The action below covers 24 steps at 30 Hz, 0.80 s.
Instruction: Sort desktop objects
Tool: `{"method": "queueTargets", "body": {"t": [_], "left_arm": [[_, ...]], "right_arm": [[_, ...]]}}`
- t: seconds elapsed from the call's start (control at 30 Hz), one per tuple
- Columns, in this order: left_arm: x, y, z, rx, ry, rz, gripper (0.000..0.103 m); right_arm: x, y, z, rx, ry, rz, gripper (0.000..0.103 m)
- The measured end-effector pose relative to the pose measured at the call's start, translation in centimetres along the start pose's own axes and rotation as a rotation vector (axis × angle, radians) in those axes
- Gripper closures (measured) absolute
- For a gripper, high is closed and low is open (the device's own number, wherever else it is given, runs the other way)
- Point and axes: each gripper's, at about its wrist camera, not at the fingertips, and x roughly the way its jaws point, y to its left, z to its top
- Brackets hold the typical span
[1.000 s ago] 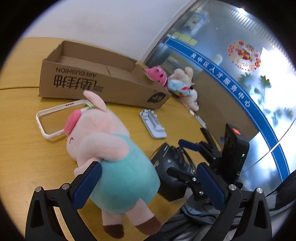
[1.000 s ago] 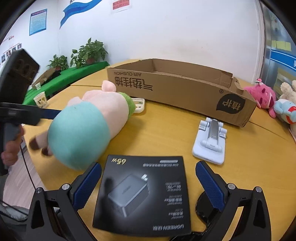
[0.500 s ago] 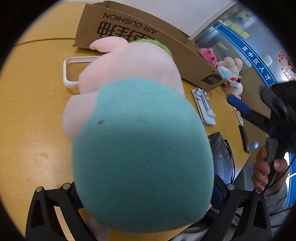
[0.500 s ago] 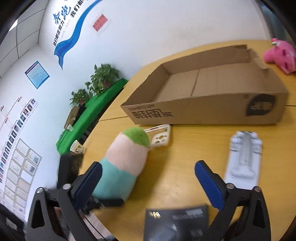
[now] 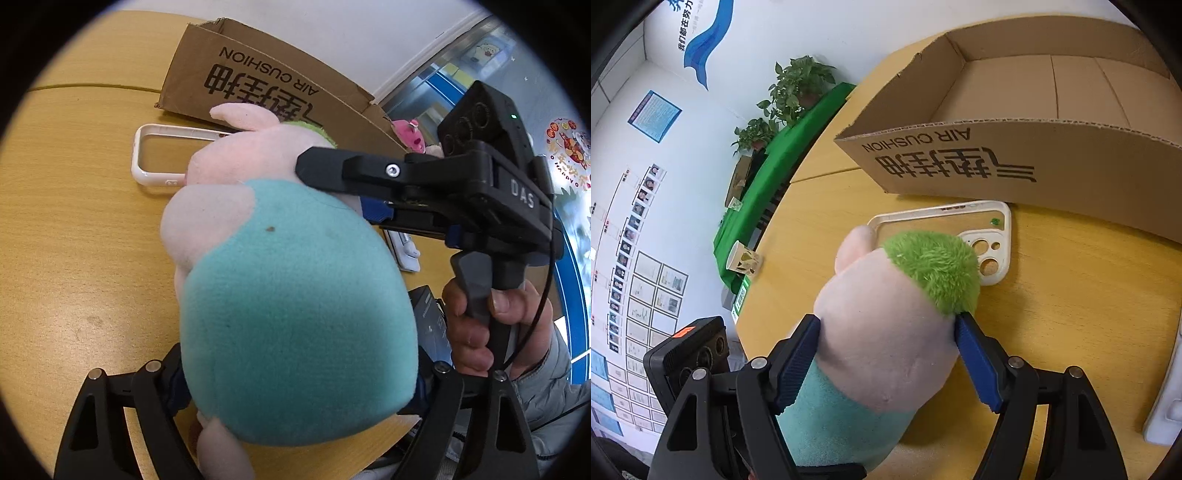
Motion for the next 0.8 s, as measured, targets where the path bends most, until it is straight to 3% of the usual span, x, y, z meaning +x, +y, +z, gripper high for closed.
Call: {"method": "queueTargets", "body": {"t": [0.07,0.13,0.17,0.2,0.23,0.33,0.6,0.8], "left_arm": [[-0.1,-0.2,-0.3,0.027,0.004,0.017,0.019],[-0.2,-0.4,-0.4,0.049,0.010,0.029,0.020],[-0.3,-0.4,-0.4,0.051,0.012,0.030,0.020],[-0.4,-0.3,-0.4,0.051,0.014,0.029,0.020],[-0.5,-0.2,-0.4,0.050,0.012,0.028,0.021],[-1.0,-0.3,-0.5,0.055,-0.005,0.037,0.025],[-3.2,-3.5,1.0,0.175,-0.029,0.079,0.027],[-5.8,-8.9,6.2,0.347,-0.129,0.069,0.027]], "right_arm": [[0.7,-0.8,-0.2,0.046,0.025,0.019,0.020],[1.1,-1.4,-0.4,0.089,0.031,0.023,0.006],[1.2,-1.4,-0.6,0.095,0.027,0.036,0.006],[1.4,-1.2,-0.6,0.087,0.026,0.042,0.008],[1.5,-0.8,-0.6,0.073,0.025,0.053,0.019],[1.5,0.7,-0.5,0.017,0.006,0.058,0.029],[-2.4,2.5,-0.4,-0.043,-0.124,0.097,0.035],[-11.4,3.9,2.9,-0.168,-0.314,0.072,0.035]]}}
